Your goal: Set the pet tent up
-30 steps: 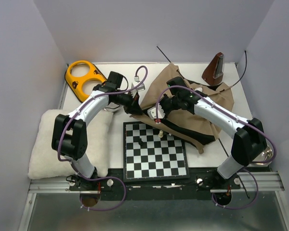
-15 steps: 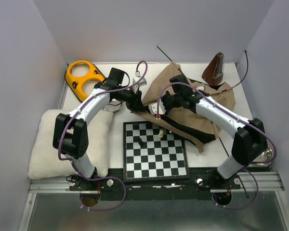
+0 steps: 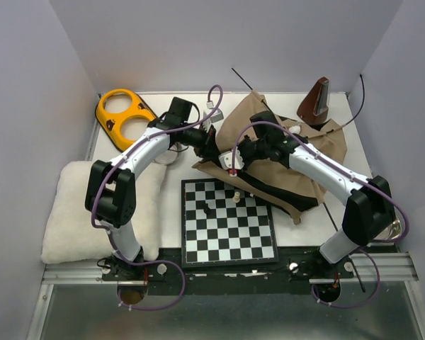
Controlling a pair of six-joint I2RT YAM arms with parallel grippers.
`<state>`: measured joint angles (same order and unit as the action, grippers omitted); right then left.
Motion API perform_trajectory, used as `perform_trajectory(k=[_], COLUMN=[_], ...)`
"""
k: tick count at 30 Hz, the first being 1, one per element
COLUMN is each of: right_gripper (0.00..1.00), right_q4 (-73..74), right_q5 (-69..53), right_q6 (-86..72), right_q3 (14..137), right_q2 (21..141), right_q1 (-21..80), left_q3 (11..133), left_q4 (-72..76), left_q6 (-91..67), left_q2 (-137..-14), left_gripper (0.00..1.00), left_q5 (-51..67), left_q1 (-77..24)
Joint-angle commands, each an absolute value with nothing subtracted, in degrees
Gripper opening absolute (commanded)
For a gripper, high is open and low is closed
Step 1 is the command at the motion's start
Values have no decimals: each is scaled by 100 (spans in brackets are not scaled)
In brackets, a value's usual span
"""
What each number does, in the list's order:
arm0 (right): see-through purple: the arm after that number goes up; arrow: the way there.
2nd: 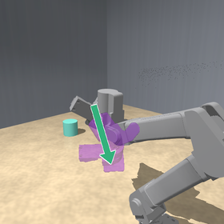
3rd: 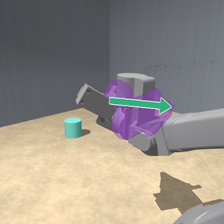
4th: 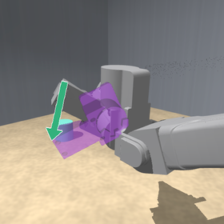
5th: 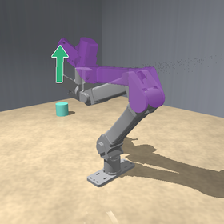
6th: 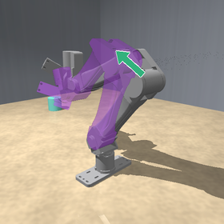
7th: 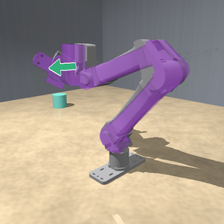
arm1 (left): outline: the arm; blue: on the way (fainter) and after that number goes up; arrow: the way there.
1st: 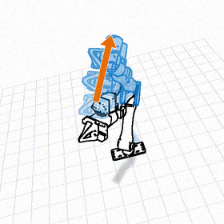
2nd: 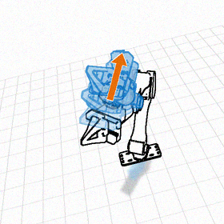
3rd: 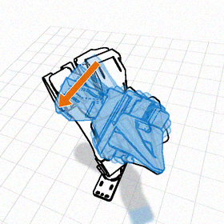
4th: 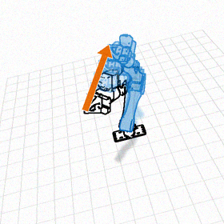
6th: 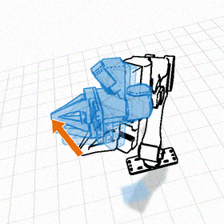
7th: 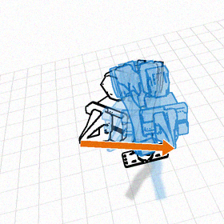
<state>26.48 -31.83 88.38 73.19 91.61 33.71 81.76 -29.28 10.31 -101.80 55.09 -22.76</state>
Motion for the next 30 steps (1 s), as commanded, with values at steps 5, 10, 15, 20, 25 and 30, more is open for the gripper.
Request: perform_trajectory(k=[5,10,15,20,25,30], right_gripper=[22,62,67,74,80,88], right_q4=[2364,2364,1988,1942,2144,2171], right_q5=[-3199,-3366,-3489,-3375,-3506,-3963], right_q6=[7683,6866,4760,2026,-188,-2579], right_q3=[7594,7559,8006,8866,9623,10361], right_q2=[8798,8544,8332,8244,8165,8305], right_q1=[3349,3349,3340,3252,3015,2638], left_q3=[8358,8393,8297,8586,8640,8543], left_q4=[-3532,-3946,-4087,-4376,-4895,-5237], left_q6=[1502,1941,2311,2662,3663,4585], left_q2=[-10336,-10231,-10142,-10353,-10354,-10230], left_gripper=[0,0,0,0,0,3], left_q5=[5221,5098,4756,4615,4438,4570], left_q1=[-1882,-1547,-1407,-1117,-1029,-818])
